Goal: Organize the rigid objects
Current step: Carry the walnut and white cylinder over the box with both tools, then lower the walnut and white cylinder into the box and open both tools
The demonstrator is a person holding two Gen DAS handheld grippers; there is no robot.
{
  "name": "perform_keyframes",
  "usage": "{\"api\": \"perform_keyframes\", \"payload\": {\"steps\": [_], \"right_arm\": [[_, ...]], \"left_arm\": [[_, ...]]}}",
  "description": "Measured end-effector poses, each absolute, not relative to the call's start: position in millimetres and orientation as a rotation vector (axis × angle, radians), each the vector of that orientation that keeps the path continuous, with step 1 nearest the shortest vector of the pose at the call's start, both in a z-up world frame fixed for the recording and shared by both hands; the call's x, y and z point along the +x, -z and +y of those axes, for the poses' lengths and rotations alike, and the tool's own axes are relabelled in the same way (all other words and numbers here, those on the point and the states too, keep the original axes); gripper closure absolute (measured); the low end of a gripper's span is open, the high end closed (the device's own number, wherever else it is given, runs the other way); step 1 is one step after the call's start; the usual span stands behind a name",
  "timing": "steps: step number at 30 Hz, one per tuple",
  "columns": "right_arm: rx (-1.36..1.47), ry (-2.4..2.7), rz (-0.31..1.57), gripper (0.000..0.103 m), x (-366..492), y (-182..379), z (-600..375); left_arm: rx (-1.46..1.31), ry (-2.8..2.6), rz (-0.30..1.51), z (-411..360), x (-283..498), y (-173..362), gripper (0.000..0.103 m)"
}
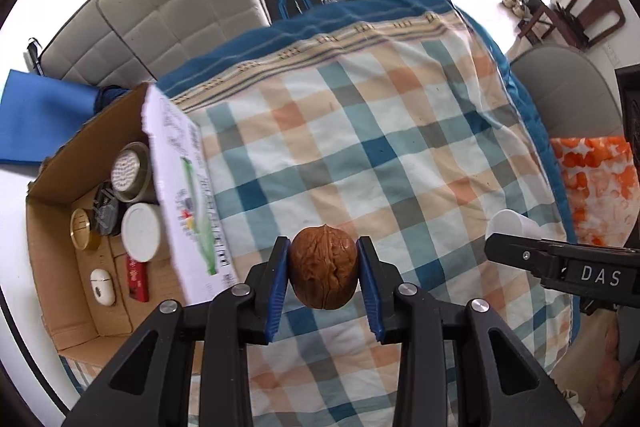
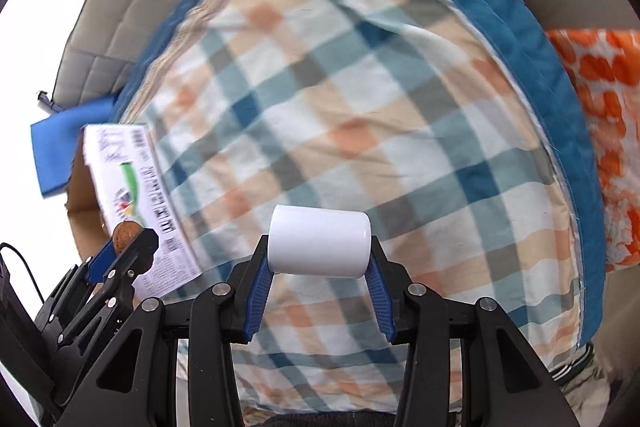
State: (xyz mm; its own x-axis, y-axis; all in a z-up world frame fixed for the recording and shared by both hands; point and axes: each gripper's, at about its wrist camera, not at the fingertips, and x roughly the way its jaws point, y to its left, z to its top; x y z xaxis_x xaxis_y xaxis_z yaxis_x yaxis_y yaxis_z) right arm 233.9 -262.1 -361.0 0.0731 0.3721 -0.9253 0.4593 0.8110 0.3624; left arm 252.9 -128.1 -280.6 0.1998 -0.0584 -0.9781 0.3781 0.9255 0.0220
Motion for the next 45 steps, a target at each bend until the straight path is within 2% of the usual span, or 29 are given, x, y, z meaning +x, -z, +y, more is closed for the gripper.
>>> {"api": "perform_keyframes", "payload": {"steps": [9,16,25,34,40,42,43,44,45], "right_arm": [[0.546,-0.099,1.495,0.056,265,307,-158],[0.453,-0.239,1.516,0.056,282,297,-46],[0.301,-0.271,1.605,0.056,287,345,59],[0.221,-0.206,1.704,0.056,300,407,87],[0.216,-0.181,1.747,0.056,304,428,86],[0.213,-0.174,1.754,0.056,305,431,85],[0.211,-0.170,1.758,0.055,305,433,85],[0.214,-0.172,1.762,0.054,305,434,83],[0.216,-0.177,1.766,0.047,305,435,83]], "left_arm": [[0.171,0.185,1.284,-18,263,239,0.073],[0.023,0.075,1.344,97,272,248,0.073],[-0.216,0.090,1.556,182,278,323,0.073],[-0.212,0.133,1.689,192,287,380,0.072],[-0.212,0.138,1.722,195,286,392,0.072],[-0.216,0.135,1.725,195,287,392,0.068],[-0.219,0.137,1.723,194,291,392,0.063],[-0.226,0.143,1.718,193,291,390,0.053],[-0.231,0.152,1.714,190,292,389,0.049]]}}
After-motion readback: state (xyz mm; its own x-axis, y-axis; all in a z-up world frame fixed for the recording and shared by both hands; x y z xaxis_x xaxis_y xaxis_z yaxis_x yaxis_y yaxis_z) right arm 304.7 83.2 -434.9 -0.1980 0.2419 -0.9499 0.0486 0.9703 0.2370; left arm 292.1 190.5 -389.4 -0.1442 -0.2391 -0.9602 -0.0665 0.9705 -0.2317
